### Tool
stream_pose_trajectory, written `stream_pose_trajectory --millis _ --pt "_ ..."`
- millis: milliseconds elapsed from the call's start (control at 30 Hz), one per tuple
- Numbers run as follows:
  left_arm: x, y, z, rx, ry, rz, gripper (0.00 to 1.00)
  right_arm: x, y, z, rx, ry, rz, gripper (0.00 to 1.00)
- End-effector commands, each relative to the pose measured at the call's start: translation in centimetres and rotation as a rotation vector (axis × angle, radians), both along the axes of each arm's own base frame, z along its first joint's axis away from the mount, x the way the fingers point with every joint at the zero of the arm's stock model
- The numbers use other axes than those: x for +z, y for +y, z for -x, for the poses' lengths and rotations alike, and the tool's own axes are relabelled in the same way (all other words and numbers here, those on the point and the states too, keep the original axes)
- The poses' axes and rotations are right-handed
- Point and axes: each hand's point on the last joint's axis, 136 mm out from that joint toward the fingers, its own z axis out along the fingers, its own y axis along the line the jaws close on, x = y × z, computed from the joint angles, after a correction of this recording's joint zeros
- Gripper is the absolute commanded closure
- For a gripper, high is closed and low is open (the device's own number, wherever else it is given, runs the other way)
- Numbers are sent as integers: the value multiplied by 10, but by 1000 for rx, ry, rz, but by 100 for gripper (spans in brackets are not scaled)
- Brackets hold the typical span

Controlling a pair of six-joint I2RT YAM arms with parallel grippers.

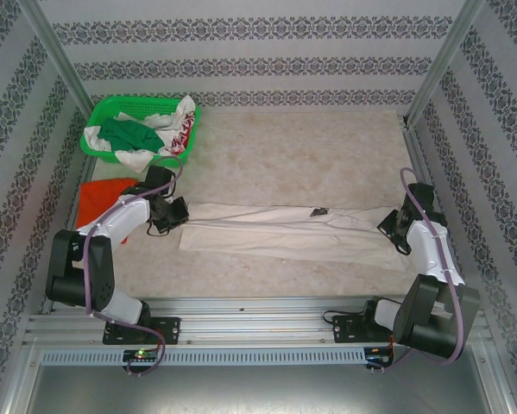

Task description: Fold and stack the t-shirts

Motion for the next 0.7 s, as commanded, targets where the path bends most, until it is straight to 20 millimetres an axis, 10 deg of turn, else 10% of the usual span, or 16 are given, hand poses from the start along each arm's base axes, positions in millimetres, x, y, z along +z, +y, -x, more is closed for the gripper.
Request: stream_pose_trajectory --millis 0,233,433,667 --pt "-18 10 5 16 32 -35 99 -5 -3 4 -20 15 4 100" --pt "-36 6 15 19 62 -4 91 -7 2 5 -7 11 -19 91" --pt "-7 13 7 37 -17 -37 47 19 4 0 58 -85 39 30" --pt "47 -12 -30 -58 -211 -62 7 44 29 -17 191 -112 157 26"
